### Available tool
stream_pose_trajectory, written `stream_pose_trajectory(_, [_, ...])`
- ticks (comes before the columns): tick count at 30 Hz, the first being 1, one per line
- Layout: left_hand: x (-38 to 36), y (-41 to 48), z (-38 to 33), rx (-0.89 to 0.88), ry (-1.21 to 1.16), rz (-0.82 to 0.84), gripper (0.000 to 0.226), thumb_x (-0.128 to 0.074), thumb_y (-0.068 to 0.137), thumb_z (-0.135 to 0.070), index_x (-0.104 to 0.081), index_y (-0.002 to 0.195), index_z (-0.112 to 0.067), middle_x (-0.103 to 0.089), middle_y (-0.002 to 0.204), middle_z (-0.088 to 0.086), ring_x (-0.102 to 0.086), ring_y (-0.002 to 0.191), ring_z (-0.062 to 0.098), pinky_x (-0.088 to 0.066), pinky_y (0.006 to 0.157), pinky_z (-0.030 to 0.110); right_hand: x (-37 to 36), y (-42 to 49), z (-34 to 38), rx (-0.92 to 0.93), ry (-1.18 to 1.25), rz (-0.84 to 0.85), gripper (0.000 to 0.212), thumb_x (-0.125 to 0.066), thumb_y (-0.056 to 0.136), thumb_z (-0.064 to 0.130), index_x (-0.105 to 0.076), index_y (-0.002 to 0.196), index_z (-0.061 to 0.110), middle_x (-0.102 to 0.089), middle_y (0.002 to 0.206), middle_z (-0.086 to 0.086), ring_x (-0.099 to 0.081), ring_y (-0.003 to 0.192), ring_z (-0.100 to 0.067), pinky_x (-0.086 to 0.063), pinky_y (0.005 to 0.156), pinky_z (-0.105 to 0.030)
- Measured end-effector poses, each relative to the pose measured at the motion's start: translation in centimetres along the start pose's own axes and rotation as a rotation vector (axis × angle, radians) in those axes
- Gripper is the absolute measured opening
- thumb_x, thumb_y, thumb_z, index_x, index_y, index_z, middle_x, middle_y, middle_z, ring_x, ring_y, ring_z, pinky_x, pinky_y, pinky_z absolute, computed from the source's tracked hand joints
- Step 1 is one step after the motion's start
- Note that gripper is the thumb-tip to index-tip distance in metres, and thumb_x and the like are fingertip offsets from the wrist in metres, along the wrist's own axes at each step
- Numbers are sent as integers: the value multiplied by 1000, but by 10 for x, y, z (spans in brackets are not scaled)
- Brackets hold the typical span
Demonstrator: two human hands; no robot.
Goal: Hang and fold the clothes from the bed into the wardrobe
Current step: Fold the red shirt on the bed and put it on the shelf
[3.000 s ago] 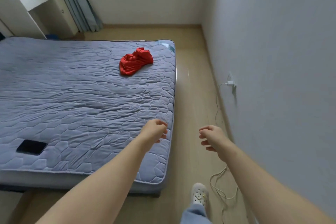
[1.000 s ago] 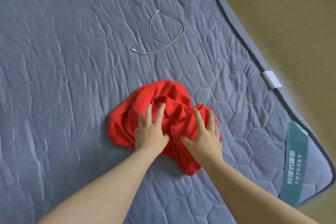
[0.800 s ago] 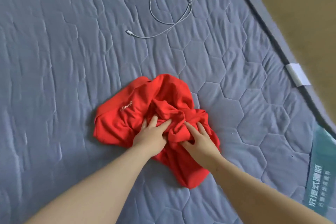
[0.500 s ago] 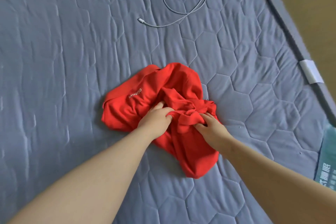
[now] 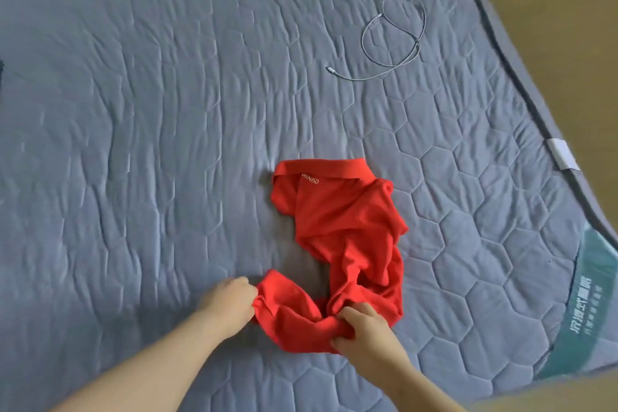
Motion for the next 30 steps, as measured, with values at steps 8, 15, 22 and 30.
stream_pose_trajectory(8, [-33, -14, 58, 115, -416, 124, 17, -63, 75, -25, -63, 91, -29, -63, 109, -5, -59, 98, 14, -46, 83, 22, 29, 2, 25, -236, 347, -609, 16, -62, 77, 15, -55, 91, 17, -53, 95, -4, -54, 92, -26, -39, 78, -31])
stream_pose_trajectory(15, [10, 24, 1, 100, -1111, -209, 17, -57, 87, -23, -56, 104, -25, -57, 98, -9, -56, 90, 11, -40, 73, 20, 87, 60, -14, -520, 739, -645, 75, -72, 75, 25, -34, 139, 20, -47, 136, -9, -46, 122, -31, -37, 105, -47])
stream_pose_trajectory(22, [33, 14, -12, 7, -1858, -122, 10, -51, 91, -40, -55, 98, -34, -60, 97, -17, -58, 92, 6, -46, 78, 28, 44, 64, 88, 69, 736, -216, 36, -57, 79, -11, -61, 102, 16, -62, 85, 4, -54, 69, -1, -48, 69, -19])
stream_pose_trajectory(30, [11, -3, 90, 496, -1503, -437, 7, -58, 87, -6, -59, 84, -12, -62, 85, 10, -56, 82, 24, -41, 72, 32, -19, 66, 121, -62, 569, 113, 25, -57, 82, -1, -69, 100, 10, -58, 71, 7, -52, 67, -9, -41, 69, -22])
Point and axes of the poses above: each hand's wrist, its own y-axis towards the middle knuckle, its own x-axis out of the back of the hand, z = x × y, the point moved 6 cm from there along y, towards the middle knuckle
